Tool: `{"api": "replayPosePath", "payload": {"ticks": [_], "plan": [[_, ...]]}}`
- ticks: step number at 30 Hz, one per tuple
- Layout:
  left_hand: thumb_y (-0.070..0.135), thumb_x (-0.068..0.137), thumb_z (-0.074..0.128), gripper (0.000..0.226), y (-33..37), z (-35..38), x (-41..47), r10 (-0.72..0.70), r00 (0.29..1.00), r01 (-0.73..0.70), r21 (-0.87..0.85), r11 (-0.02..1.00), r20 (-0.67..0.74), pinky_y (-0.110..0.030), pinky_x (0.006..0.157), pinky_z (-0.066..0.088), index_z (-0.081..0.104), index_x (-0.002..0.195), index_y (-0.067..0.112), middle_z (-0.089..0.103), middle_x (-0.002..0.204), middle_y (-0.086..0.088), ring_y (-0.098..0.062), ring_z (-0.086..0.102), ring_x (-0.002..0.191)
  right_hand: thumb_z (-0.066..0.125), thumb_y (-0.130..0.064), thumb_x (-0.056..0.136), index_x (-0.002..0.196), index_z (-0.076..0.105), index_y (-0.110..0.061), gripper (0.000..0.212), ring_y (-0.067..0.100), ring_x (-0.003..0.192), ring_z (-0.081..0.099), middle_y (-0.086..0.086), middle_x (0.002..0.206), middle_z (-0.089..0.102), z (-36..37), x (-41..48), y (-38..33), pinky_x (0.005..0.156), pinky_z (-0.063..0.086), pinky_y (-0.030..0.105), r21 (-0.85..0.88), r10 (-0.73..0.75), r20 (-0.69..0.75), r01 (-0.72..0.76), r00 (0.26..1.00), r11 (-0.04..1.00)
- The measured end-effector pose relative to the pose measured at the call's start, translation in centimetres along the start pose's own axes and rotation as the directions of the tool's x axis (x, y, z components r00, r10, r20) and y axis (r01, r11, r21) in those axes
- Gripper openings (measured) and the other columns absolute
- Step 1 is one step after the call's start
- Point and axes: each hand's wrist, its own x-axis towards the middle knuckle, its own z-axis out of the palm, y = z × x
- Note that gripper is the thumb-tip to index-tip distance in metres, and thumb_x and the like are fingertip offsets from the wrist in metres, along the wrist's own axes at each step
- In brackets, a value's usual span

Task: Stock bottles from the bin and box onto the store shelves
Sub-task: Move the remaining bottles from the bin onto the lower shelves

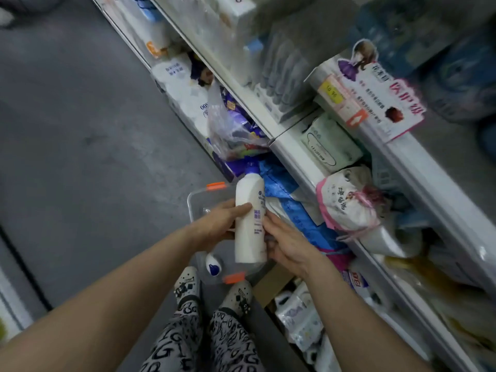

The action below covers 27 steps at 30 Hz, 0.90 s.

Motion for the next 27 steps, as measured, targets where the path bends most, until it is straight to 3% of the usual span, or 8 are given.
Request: {"api": "replayPosePath", "payload": {"ticks": [3,5,7,10,15,19,24,27], "plan": [[0.029,0.102,0.048,0.02,2.3,1.3,-2.9,0.038,0.997,-0.041,0.041,0.998,0.064,-0.041,0.089,0.054,0.058,0.117,0.021,0.071,0.106,-0.004,-0.022,0.067,0.1,0.051,-0.028,0.102,0.125,0.061,-0.025,0.025,0.017,0.088,0.069,0.0,0.099,0.072,0.2,-4.2,-2.3,0.084,0.056,0.038,0.03,-0.067,-0.033,0.068,0.997,0.997],[0.027,0.103,0.045,0.016,3.5,2.0,-4.5,0.068,0.994,-0.075,0.084,0.994,0.084,-0.035,0.079,0.055,0.059,0.109,0.023,0.072,0.097,0.001,-0.017,0.068,0.091,0.049,-0.024,0.103,0.111,0.062,-0.021,0.016,0.007,0.065,0.059,-0.005,0.079,0.062,0.5,-7.0,-3.3,0.069,0.05,0.027,0.057,-0.111,-0.059,0.115,0.992,0.992],[0.029,0.103,0.046,0.018,4.3,2.5,-5.9,0.08,0.991,-0.094,0.132,0.987,0.107,-0.035,0.08,0.056,0.06,0.112,0.022,0.073,0.097,0.001,-0.016,0.069,0.093,0.047,-0.021,0.104,0.11,0.059,-0.017,0.014,0.006,0.06,0.057,-0.008,0.072,0.06,0.8,-9.3,-3.8,0.066,0.046,0.026,0.07,-0.147,-0.067,0.152,0.987,0.986],[0.027,0.103,0.046,0.02,5.6,3.4,-7.8,0.094,0.984,-0.127,0.224,0.966,0.15,-0.041,0.089,0.057,0.06,0.116,0.021,0.071,0.107,-0.006,-0.021,0.068,0.101,0.048,-0.019,0.103,0.121,0.057,-0.017,0.02,0.008,0.06,0.057,-0.006,0.072,0.063,1.0,-12.4,-4.2,0.066,0.045,0.028,0.06,-0.203,-0.101,0.21,0.974,0.976],[0.017,0.1,0.054,0.021,7.9,5.2,-10.7,0.106,0.951,-0.211,0.361,0.908,0.291,-0.039,0.085,0.059,0.061,0.12,0.018,0.072,0.113,-0.01,-0.023,0.071,0.102,0.055,-0.018,0.1,0.127,0.055,-0.03,0.03,0.022,0.068,0.057,0.011,0.084,0.066,1.5,-17.7,-4.8,0.076,0.052,0.036,-0.015,-0.281,-0.19,0.283,0.941,0.959],[0.015,0.098,0.056,0.027,9.6,7.2,-13.3,0.124,0.913,-0.296,0.42,0.858,0.389,-0.033,0.076,0.061,0.058,0.125,0.012,0.073,0.107,-0.009,-0.019,0.072,0.094,0.058,-0.017,0.099,0.142,0.046,-0.022,0.045,0.008,0.062,0.067,-0.005,0.081,0.072,2.4,-21.5,-4.5,0.074,0.053,0.034,-0.012,-0.336,-0.305,0.349,0.891,0.937],[0.01,0.098,0.055,0.03,11.4,10.2,-16.1,0.131,0.85,-0.396,0.454,0.798,0.511,-0.035,0.08,0.061,0.057,0.128,0.006,0.072,0.113,-0.011,-0.022,0.071,0.101,0.059,-0.018,0.099,0.138,0.049,-0.025,0.041,0.016,0.085,0.068,0.005,0.11,0.07,3.9,-26.3,-3.8,0.075,0.054,0.034,0.034,-0.378,-0.472,0.444,0.797,0.895],[0.01,0.099,0.054,0.029,12.3,12.3,-17.6,0.126,0.807,-0.454,0.471,0.756,0.577,-0.03,0.073,0.061,0.056,0.128,0.009,0.071,0.111,-0.009,-0.016,0.072,0.093,0.06,-0.018,0.097,0.136,0.051,-0.026,0.041,0.022,0.091,0.068,0.011,0.117,0.07,4.5,-29.1,-3.3,0.078,0.054,0.038,0.072,-0.391,-0.542,0.504,0.744,0.861]]}}
